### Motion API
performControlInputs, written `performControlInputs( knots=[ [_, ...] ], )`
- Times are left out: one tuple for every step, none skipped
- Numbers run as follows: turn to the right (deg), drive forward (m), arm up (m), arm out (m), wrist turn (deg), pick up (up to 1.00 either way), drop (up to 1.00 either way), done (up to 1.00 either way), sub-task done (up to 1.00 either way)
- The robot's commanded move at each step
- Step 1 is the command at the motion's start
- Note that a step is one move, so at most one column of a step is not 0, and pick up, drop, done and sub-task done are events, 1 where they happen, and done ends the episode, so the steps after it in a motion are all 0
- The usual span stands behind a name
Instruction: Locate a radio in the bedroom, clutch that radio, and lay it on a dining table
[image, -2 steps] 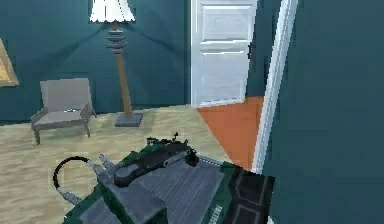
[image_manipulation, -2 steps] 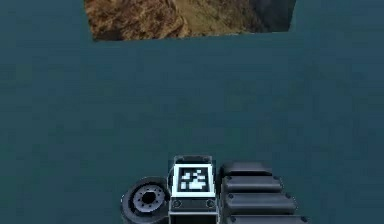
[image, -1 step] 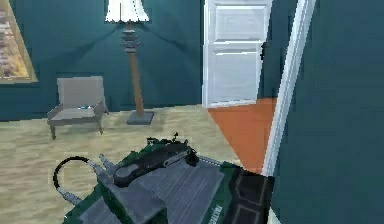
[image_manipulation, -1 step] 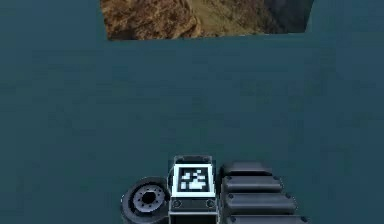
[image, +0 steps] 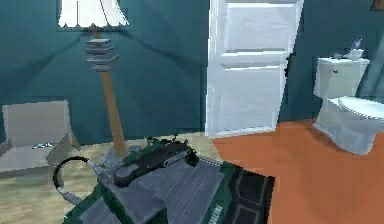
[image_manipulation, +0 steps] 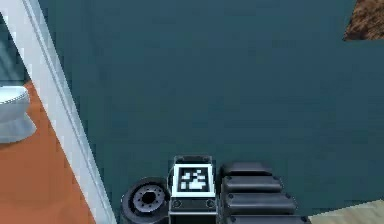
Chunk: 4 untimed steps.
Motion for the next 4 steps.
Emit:
performControlInputs(
  knots=[
    [18.0, 0.00, 0.00, 0.00, 0.0, 0.00, 0.00, 0.00, 0.00],
    [0.0, 0.90, 0.00, 0.00, 0.0, 0.00, 0.00, 0.00, 0.00],
    [45.0, 0.00, 0.00, 0.00, 0.0, 0.00, 0.00, 0.00, 0.00],
    [12.0, 0.00, 0.00, 0.00, 0.0, 0.00, 0.00, 0.00, 0.00]
  ],
)
